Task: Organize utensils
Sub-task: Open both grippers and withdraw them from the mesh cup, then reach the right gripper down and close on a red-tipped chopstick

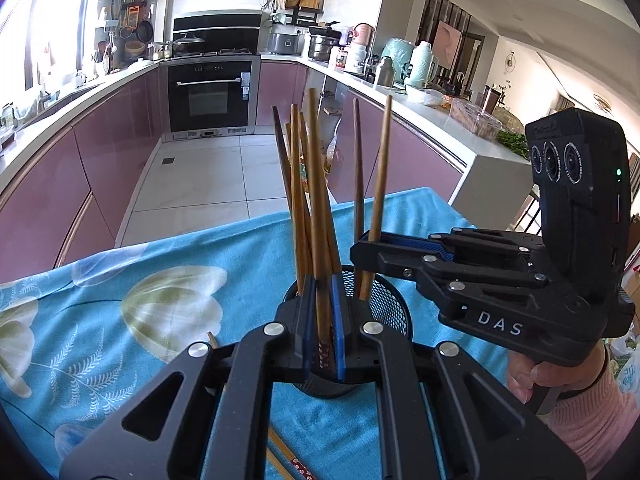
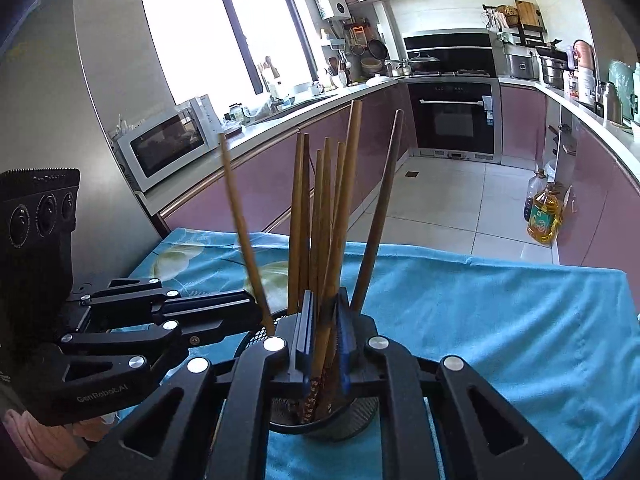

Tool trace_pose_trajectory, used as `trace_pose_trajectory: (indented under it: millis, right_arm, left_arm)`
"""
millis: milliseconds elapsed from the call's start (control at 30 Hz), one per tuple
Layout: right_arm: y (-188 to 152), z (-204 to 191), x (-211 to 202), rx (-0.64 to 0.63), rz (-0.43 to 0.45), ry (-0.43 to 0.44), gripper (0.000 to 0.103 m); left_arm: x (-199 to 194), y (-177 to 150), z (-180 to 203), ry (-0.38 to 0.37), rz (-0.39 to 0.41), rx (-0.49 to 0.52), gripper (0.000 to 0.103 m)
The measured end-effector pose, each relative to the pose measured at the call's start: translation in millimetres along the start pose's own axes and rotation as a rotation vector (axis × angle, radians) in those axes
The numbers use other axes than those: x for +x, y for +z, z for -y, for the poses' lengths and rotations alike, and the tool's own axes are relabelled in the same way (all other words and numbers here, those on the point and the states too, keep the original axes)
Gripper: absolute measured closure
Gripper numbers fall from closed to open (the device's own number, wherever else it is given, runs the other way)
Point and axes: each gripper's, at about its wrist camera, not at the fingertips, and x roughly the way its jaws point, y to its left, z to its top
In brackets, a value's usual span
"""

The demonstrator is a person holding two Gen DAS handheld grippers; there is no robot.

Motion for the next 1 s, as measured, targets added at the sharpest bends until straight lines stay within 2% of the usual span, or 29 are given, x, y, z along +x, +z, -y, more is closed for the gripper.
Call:
trace_pose_trajectory:
  millis: [67,133,167,300,467,500,567,633,733,833,1000]
  right_arm:
    - [-2,0,-3,0.0,0.007,-0.005,0.088]
    - [-3,0,-7,0.0,0.019,-0.015,0.077]
    - [-4,1,-10,0.0,0.027,-0.019,0.075]
    - [-5,3,-20,0.004,0.051,-0.023,0.075]
    - [-17,-14,-46,-0.045,0.09,0.015,0.069]
    - [-21,-19,-51,-0.061,0.092,0.028,0.066]
    - [-33,-31,-56,-0.093,0.087,0.061,0.061]
    - [-49,-45,-52,-0.121,0.047,0.103,0.057]
    - [-70,-57,-31,-0.125,-0.037,0.13,0.057]
    - [-91,-61,2,-0.089,-0.141,0.137,0.057]
    - [-113,-67,36,-0.075,-0.232,0.11,0.057]
  left_arm:
    - [2,0,-5,-0.003,0.0,-0.012,0.095]
    - [1,-4,-9,0.001,0.005,-0.026,0.094]
    - [0,-6,-11,0.005,0.008,-0.033,0.094]
    - [-10,-15,-19,0.042,0.026,-0.049,0.091]
    - [-37,-36,-33,0.098,0.07,-0.064,0.071]
    - [-42,-42,-38,0.108,0.075,-0.072,0.069]
    - [-50,-54,-43,0.135,0.078,-0.083,0.059]
    - [-55,-68,-49,0.164,0.069,-0.09,0.055]
    - [-56,-90,-56,0.197,0.034,-0.099,0.05]
    - [-53,-112,-61,0.226,-0.005,-0.105,0.049]
    - [-47,-136,-69,0.236,-0.054,-0.134,0.049]
